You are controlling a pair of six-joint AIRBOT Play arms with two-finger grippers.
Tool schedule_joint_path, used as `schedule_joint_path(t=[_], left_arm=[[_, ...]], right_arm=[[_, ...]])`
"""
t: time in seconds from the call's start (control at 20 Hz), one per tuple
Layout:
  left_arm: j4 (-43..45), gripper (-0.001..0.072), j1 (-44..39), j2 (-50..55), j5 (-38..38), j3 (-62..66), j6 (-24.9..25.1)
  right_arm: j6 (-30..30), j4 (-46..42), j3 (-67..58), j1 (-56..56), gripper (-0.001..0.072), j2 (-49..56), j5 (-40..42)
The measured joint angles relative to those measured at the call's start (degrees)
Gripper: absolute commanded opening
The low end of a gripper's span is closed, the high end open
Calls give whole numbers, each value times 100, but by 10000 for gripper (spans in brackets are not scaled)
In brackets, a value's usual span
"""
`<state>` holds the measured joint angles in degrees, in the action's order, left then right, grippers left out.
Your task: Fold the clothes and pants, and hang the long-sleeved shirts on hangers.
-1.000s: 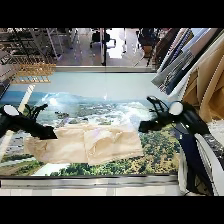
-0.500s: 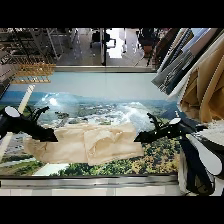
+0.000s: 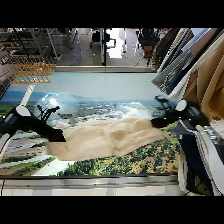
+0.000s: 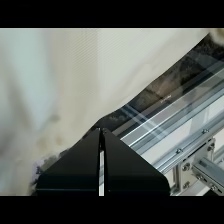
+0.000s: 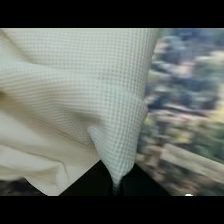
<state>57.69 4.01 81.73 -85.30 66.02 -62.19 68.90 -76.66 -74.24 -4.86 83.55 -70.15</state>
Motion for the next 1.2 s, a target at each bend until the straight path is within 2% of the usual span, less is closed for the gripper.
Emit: schedule_joint_path(t=[0.2,0.35,0.5,0.65,0.8,0.85,0.9,0.95,1.0,1.2], left_arm=[[-133,17,-490,13,337,0,74],[-498,17,-850,90,625,0,350],[-758,17,-1025,203,907,0,496],[-855,17,-907,227,855,0,540],[-890,17,-527,79,404,0,450],[-909,17,-365,-7,249,0,380],[-911,16,-173,-118,101,0,326],[-911,16,13,-229,-26,0,284],[-920,16,208,-352,-131,0,245],[-916,16,581,-643,-232,0,179]], right_arm=[[793,-1211,-787,-35,19,-710,-483],[1322,-1388,-1241,503,19,-911,-879],[2083,-1349,-1427,1600,19,-916,-1005],[2796,-1270,-1499,3152,20,-625,-562],[3139,-1139,-1532,4651,26,37,505],[3195,-1082,-1561,5073,79,317,907],[3233,-990,-1615,5414,274,577,1189],[3265,-968,-1696,5633,515,758,1357],[3285,-986,-1801,5751,553,870,1410],[3338,-1250,-2120,5204,543,608,852]])
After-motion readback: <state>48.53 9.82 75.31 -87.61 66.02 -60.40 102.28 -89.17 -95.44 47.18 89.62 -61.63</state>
